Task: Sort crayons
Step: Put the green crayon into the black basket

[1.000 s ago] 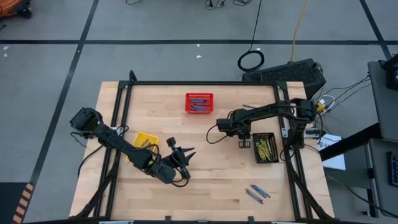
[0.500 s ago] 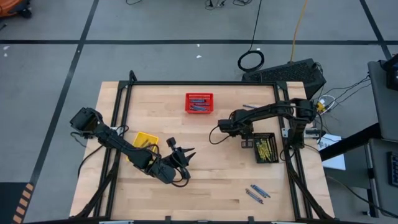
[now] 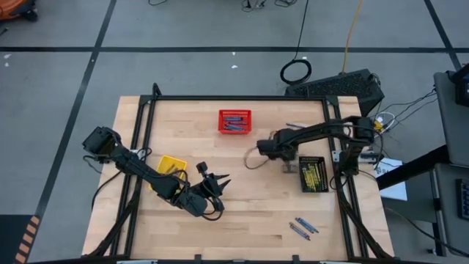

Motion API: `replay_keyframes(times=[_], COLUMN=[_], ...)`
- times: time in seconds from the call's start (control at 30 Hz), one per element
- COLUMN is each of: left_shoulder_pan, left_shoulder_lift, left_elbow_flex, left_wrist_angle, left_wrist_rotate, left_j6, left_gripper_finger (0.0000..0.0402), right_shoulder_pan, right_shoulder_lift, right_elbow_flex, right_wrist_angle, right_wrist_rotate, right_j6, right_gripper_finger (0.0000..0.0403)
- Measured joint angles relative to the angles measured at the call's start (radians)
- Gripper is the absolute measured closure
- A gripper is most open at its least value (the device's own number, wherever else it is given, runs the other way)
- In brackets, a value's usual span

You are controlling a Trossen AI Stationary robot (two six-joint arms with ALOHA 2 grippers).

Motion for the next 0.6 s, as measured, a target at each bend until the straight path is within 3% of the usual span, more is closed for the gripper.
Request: replay_keyframes(times=[0.33,0.6], left_shoulder_pan=[0.0,0.0], left_shoulder_lift=[0.0,0.0], left_elbow_flex=[0.001,0.001], left_wrist_angle=[-0.003,-0.001], left_wrist_rotate=[-0.001,-0.002], left_j6=[-0.008,-0.009], left_gripper_finger=[0.032,0.032], right_shoulder_pan=[0.113,0.318], right_shoulder_lift=[-0.444,-0.745], right_elbow_flex=[0.03,0.03], right_wrist_angle=[0.154,-0.033], right_wrist_rotate=[0.123,0.119], right_j6=[0.22,0.765], right_gripper_finger=[0.0402,0.0402])
